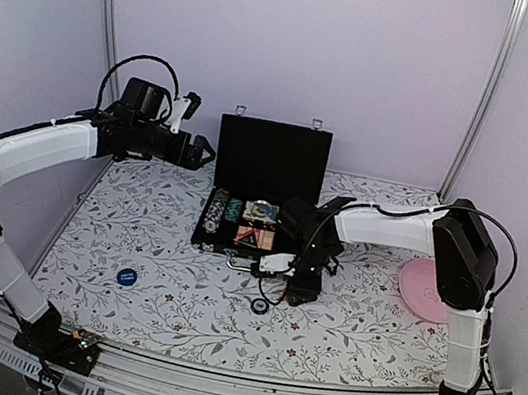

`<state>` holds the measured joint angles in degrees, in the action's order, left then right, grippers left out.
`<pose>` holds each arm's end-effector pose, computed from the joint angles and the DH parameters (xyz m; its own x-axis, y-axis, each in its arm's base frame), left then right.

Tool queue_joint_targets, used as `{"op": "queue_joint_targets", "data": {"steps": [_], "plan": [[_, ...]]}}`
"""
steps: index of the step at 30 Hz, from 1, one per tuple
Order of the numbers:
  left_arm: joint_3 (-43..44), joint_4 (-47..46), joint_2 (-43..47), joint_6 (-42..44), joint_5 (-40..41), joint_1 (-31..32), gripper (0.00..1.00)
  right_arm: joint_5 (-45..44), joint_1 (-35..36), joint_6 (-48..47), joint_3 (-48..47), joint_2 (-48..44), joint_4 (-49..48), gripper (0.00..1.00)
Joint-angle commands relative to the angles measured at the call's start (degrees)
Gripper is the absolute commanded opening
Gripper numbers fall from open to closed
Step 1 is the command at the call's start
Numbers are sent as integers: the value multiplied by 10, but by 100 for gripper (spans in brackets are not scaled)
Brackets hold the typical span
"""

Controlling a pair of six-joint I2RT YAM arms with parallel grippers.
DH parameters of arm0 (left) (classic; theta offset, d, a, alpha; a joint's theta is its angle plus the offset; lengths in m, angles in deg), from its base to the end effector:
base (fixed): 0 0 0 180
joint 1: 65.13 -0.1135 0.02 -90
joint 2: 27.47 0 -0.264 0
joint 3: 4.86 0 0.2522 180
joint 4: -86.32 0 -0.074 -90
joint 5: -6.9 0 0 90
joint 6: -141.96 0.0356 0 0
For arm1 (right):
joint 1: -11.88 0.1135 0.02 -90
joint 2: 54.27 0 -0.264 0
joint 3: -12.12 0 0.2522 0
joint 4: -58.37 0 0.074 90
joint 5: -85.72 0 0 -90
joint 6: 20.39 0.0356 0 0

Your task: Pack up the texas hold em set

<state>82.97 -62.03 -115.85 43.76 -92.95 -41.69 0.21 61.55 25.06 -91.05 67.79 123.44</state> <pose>0.3251 -0.1476 0.3168 -0.5587 0.0891 -0.8245 0.4496 0.8679 -0.2109 0.2634 0.3146 0.1467 0.0782 -0.9885 -0.1296 -0.9969 -0.0765 -0.0183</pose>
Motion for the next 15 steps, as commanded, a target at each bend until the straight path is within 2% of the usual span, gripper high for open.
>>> {"op": "queue_joint_targets", "data": {"steps": [1, 15], "plan": [[-3, -3, 6, -2, -5, -9, 96, -32, 17, 14, 23, 45, 24, 53], [-3, -3, 6, -3, -6, -9, 96, -40, 24, 25, 22, 47, 31, 36]]}}
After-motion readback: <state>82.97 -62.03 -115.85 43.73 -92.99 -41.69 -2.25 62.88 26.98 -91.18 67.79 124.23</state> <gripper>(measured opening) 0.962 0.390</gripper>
